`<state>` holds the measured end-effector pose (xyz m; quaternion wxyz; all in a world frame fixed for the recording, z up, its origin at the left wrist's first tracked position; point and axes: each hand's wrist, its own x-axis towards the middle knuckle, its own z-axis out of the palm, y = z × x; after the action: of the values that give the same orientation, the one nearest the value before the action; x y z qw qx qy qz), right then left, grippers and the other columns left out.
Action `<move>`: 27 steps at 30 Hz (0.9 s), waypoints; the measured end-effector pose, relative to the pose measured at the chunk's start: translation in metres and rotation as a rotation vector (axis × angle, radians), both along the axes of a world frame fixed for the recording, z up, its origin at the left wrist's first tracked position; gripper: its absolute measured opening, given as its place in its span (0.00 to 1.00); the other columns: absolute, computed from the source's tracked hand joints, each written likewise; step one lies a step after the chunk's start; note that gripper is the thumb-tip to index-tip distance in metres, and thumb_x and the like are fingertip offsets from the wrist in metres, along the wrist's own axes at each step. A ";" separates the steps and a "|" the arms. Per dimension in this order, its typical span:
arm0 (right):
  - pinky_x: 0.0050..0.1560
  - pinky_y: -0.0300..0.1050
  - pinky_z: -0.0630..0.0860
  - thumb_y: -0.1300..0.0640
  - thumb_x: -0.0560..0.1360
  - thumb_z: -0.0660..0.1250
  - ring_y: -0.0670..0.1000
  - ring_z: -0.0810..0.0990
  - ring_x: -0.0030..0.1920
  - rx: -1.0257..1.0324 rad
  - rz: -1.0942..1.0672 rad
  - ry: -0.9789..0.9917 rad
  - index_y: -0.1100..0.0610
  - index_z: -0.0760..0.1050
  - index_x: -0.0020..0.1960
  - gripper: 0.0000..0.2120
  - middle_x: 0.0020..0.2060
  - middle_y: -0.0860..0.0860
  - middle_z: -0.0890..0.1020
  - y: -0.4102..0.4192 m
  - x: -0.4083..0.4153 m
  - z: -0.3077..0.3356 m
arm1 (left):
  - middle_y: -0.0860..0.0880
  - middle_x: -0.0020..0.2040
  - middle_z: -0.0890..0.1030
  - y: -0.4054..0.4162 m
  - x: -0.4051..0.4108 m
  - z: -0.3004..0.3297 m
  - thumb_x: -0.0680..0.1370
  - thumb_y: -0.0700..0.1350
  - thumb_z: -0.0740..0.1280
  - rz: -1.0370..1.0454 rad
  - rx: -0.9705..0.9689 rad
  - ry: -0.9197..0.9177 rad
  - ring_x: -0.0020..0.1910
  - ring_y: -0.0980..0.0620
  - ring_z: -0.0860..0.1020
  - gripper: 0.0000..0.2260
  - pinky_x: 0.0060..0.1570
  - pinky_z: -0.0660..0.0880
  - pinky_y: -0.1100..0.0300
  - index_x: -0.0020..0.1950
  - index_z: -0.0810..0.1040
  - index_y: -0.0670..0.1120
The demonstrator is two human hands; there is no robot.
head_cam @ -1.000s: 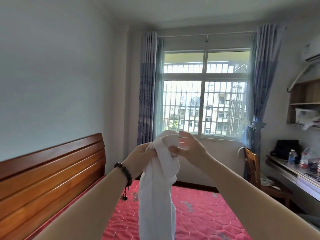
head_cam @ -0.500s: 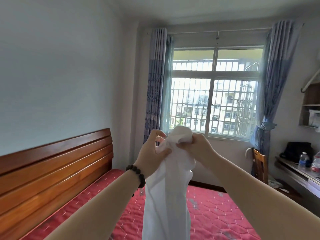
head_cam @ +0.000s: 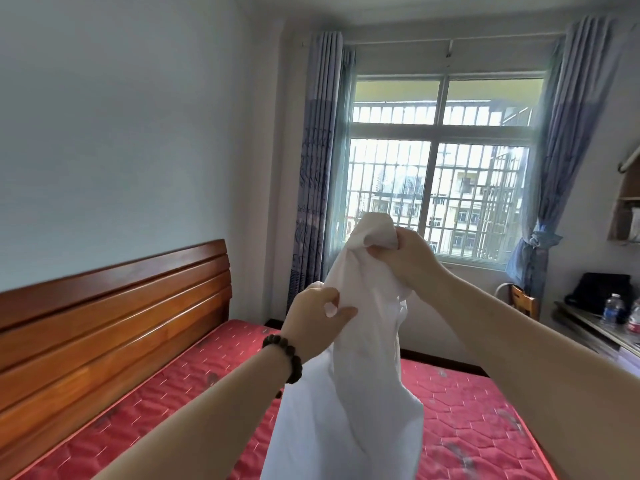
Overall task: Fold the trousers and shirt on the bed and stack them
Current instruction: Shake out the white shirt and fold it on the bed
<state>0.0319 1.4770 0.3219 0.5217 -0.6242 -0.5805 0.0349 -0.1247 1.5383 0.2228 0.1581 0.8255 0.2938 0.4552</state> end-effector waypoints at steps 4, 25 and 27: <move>0.50 0.50 0.77 0.58 0.74 0.69 0.55 0.81 0.46 -0.048 0.006 0.048 0.55 0.78 0.48 0.03 0.44 0.55 0.82 -0.009 0.017 0.004 | 0.42 0.35 0.74 0.008 -0.017 0.020 0.77 0.45 0.69 -0.272 -0.178 0.027 0.35 0.52 0.70 0.16 0.40 0.70 0.58 0.39 0.74 0.33; 0.47 0.47 0.77 0.62 0.71 0.71 0.50 0.79 0.42 -0.078 0.040 0.034 0.62 0.83 0.46 0.06 0.40 0.54 0.81 -0.005 0.006 0.030 | 0.46 0.34 0.81 0.039 -0.047 0.018 0.72 0.47 0.74 -0.017 -0.100 0.089 0.27 0.58 0.73 0.09 0.32 0.72 0.62 0.42 0.83 0.41; 0.43 0.46 0.76 0.61 0.72 0.70 0.50 0.78 0.41 -0.013 0.021 0.036 0.63 0.82 0.46 0.06 0.39 0.54 0.81 -0.005 0.006 0.032 | 0.44 0.31 0.78 0.043 -0.054 0.020 0.72 0.48 0.74 0.022 -0.037 -0.174 0.27 0.56 0.70 0.08 0.29 0.68 0.63 0.40 0.83 0.43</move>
<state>0.0377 1.4723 0.3540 0.5278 -0.6207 -0.5772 0.0552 -0.1791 1.5811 0.2429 0.1932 0.7766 0.2962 0.5213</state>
